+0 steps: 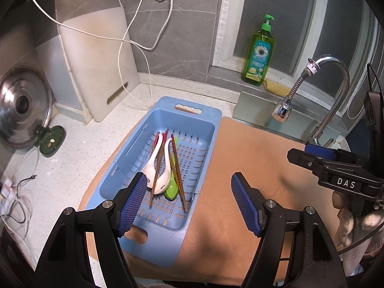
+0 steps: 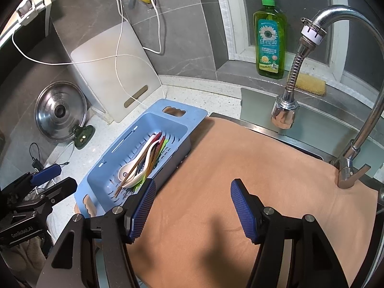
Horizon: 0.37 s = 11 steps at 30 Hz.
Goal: Organize utensils
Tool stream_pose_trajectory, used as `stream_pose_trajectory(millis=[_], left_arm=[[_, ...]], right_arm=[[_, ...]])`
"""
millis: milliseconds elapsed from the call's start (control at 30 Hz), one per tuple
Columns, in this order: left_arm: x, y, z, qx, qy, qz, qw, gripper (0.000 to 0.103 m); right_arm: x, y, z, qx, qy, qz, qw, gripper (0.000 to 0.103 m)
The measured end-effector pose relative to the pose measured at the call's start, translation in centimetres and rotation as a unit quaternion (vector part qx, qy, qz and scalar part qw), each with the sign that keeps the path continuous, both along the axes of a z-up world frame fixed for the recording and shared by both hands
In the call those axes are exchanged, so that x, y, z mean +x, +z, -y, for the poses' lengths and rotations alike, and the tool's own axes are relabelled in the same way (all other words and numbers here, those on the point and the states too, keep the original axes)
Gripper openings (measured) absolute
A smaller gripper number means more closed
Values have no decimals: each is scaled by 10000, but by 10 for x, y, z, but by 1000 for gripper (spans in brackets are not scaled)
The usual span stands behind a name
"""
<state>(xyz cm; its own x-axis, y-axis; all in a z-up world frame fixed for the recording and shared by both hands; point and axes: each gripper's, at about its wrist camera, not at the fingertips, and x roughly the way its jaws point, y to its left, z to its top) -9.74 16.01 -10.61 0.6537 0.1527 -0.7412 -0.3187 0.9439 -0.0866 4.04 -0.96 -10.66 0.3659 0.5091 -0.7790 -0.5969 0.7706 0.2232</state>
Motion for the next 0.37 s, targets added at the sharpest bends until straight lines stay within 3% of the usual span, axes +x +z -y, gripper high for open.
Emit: stream_pose_trajectory(millis=[367], left_arm=[[2, 3, 4, 126, -6, 113, 9999, 73]], right_arm=[[8, -5, 4, -27, -85, -93, 9999, 61]])
